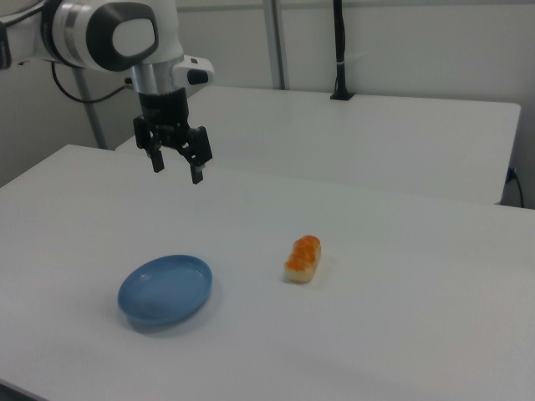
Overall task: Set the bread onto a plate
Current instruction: 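Move the gripper down over the orange-glazed bread roll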
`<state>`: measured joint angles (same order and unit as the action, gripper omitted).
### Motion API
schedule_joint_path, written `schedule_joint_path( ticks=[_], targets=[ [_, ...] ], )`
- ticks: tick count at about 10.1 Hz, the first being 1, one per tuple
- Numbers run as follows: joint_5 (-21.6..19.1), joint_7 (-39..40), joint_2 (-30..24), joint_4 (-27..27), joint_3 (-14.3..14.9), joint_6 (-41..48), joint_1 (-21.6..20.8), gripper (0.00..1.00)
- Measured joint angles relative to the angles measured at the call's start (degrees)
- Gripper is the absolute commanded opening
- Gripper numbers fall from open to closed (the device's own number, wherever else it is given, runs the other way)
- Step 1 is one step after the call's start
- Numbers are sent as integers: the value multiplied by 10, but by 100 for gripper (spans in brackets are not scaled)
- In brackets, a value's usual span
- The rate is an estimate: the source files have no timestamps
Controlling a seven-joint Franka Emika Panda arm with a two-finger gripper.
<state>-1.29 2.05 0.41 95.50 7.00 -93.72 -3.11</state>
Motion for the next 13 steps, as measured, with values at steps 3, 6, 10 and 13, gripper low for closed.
schedule_joint_path(
  ticks=[3,6,10,13],
  targets=[
    [0,0,47,27,1,-121,13,100],
    [30,2,133,29,15,-270,60,100],
    [46,70,208,29,50,-362,95,100],
    [54,76,245,28,49,-386,96,100]
  ],
)
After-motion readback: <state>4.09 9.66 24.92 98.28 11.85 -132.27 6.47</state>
